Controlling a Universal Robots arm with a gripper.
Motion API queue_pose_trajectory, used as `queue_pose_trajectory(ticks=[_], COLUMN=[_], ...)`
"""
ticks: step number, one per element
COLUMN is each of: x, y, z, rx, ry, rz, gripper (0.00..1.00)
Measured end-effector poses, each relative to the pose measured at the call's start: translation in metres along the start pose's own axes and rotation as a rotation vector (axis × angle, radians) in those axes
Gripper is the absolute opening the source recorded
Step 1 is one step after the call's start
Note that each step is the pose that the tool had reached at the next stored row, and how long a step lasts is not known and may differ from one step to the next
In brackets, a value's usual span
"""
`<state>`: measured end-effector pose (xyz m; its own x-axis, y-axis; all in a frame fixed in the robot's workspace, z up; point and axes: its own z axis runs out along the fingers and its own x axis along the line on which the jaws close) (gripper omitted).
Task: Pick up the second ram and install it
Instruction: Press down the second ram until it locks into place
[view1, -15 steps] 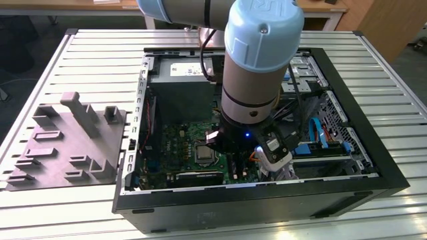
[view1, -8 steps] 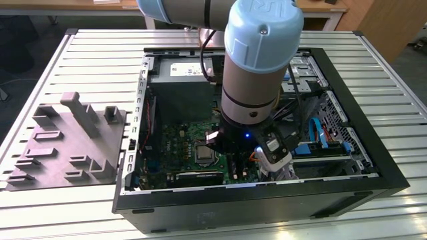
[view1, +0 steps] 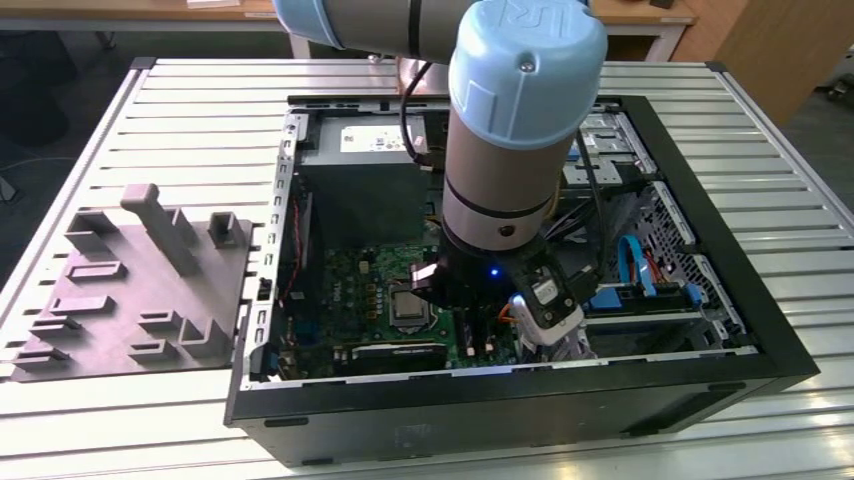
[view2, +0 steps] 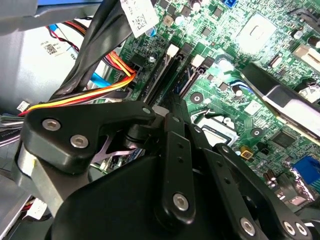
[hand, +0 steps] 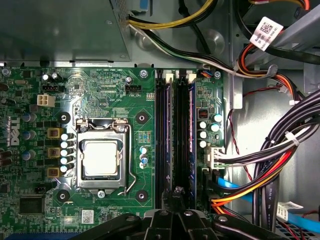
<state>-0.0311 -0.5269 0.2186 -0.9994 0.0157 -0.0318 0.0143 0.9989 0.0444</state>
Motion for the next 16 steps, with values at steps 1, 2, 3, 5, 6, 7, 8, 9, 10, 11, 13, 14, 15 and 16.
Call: queue_pose_trajectory(ticks=[1, 2, 3, 5, 6, 7, 8, 9, 10, 11, 13, 14, 15, 16], x=[0.0, 0.0, 0.0, 0.0, 0.0, 0.0001, 0.0001, 0.0001, 0.0002, 0.0001, 0.0002, 0.0001, 0.0002, 0.0], y=[0.0, 0.0, 0.0, -0.0001, -0.0002, -0.0004, -0.0007, -0.0007, -0.0006, -0.0006, -0.0006, -0.0006, -0.0006, -0.0004], z=[0.0, 0.0, 0.0, 0.0, 0.0002, 0.0008, 0.0011, 0.0011, 0.0011, 0.0011, 0.0011, 0.0012, 0.0008, -0.0005], rx=[0.0, 0.0, 0.0, 0.0, 0.0, 0.0001, -0.0004, -0.0009, -0.001, -0.0012, -0.0015, -0.0016, -0.0019, -0.0035], ry=[0.0, 0.0, 0.0, 0.0, 0.0, 0.0, 0.0, 0.0, 0.0001, 0.0001, 0.0, 0.0, -0.0001, -0.0006], rz=[0.0, 0.0, 0.0, 0.0, 0.0, 0.0, 0.0, 0.0, 0.0, 0.0, 0.0, 0.0, 0.0, 0.0], gripper=[0.1, 0.1, 0.1, 0.1, 0.1, 0.1, 0.1, 0.1, 0.1, 0.1, 0.1, 0.1, 0.1, 0.1])
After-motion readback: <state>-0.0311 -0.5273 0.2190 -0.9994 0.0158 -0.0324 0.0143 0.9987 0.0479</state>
